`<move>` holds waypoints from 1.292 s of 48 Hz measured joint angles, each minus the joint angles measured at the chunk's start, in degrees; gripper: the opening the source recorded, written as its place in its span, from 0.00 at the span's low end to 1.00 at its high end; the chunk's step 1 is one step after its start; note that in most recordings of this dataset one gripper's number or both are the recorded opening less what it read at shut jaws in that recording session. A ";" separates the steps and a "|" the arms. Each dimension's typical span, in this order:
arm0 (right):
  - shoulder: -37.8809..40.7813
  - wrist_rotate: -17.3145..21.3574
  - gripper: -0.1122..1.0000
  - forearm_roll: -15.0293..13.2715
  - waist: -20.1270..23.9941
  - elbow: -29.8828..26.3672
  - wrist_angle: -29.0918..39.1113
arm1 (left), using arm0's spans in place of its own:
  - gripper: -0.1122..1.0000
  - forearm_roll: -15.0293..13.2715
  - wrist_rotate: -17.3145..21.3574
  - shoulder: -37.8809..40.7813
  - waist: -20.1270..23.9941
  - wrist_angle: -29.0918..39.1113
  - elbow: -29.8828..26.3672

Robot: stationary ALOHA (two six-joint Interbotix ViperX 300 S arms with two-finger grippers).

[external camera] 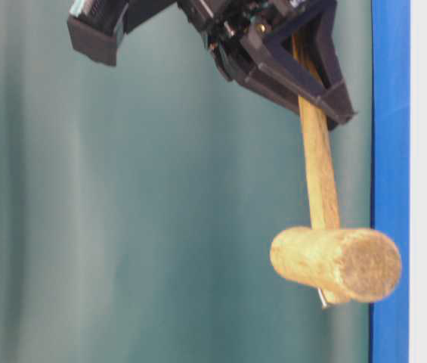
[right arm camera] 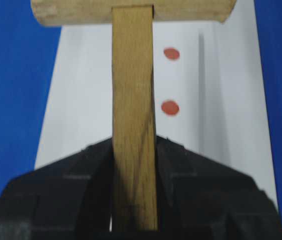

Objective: Hit the mark with a hammer.
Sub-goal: 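Release the mallet head with the left gripper and retract it, then carry the mallet off the board toward the cloth below with the right gripper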

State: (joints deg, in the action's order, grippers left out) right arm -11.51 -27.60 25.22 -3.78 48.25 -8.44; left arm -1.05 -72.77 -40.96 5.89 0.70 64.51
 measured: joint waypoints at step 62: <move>5.01 13.01 0.18 8.35 17.31 -2.02 -6.94 | 0.83 0.70 64.95 -3.34 3.52 -0.44 1.14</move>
State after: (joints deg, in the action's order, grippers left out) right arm -6.50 -14.59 33.57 13.54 46.23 -15.38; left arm -0.35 -7.82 -44.30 9.40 0.26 65.65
